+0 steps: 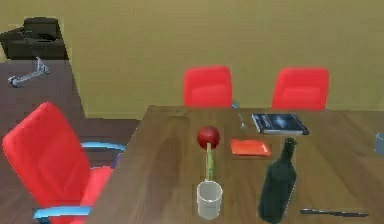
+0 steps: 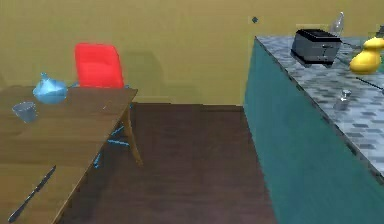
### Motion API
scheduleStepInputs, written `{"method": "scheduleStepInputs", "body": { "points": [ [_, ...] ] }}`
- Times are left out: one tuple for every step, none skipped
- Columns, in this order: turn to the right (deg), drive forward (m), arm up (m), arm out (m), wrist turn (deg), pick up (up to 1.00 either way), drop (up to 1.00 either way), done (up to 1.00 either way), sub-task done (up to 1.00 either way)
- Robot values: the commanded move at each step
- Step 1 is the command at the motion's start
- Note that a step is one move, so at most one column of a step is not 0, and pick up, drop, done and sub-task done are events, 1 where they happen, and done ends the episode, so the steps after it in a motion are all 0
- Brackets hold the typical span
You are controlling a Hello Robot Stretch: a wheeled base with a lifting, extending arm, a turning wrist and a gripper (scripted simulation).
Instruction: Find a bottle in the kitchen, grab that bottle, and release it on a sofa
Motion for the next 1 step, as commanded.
{"method": "scheduleStepInputs", "body": {
  "points": [
    [-45.0, 0.00, 0.00, 0.00, 0.0, 0.00, 0.00, 0.00, 0.00]
  ]
}}
